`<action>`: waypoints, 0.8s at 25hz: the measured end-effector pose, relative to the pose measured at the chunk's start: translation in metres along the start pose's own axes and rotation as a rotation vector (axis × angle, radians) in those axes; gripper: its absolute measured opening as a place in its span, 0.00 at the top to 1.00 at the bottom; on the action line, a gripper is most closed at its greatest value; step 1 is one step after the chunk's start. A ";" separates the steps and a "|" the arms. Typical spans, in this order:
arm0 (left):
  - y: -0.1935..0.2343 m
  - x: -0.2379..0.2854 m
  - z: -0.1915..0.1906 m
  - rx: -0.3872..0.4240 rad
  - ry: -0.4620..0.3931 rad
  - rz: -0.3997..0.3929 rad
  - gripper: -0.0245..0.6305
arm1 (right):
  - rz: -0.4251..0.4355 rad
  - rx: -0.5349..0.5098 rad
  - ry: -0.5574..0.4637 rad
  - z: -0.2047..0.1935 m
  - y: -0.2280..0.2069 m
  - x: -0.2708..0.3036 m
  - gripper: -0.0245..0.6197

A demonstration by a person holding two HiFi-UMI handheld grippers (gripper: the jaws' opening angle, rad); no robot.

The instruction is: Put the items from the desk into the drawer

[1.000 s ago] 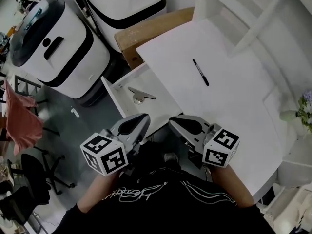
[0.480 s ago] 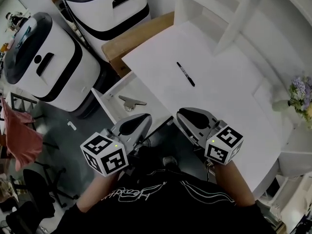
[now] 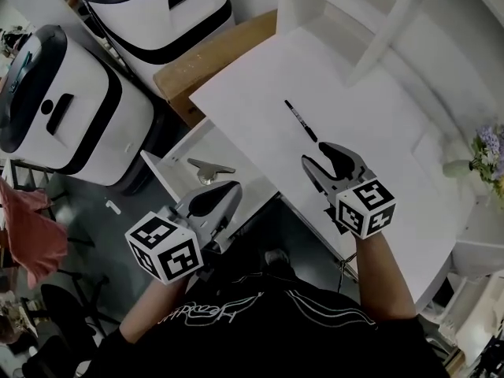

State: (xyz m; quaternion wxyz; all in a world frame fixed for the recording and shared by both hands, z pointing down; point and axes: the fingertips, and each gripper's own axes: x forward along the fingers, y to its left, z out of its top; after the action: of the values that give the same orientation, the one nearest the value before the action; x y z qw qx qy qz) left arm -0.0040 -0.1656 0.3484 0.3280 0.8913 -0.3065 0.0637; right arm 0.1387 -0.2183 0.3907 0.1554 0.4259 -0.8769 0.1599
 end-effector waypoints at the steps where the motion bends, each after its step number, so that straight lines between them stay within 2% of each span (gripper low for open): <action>1: 0.004 0.001 0.001 -0.002 0.003 0.000 0.95 | -0.017 -0.014 0.020 -0.003 -0.008 0.006 0.70; 5: 0.021 0.006 0.004 -0.010 0.020 -0.001 0.95 | -0.085 -0.084 0.108 -0.018 -0.035 0.027 0.70; 9: 0.036 0.010 0.007 -0.016 0.039 0.001 0.95 | -0.116 -0.125 0.189 -0.035 -0.055 0.048 0.70; 17: 0.060 0.017 0.007 -0.028 0.071 0.006 0.95 | -0.145 -0.109 0.317 -0.065 -0.085 0.073 0.71; 20: 0.064 0.020 0.005 -0.038 0.082 0.005 0.95 | -0.153 -0.094 0.362 -0.074 -0.091 0.076 0.75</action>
State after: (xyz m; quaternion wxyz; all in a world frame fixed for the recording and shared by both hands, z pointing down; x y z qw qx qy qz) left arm -0.0260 -0.2175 0.3859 0.3568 0.8808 -0.2963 0.0952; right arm 0.1766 -0.2946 0.5021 0.3419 0.4478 -0.8062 0.1805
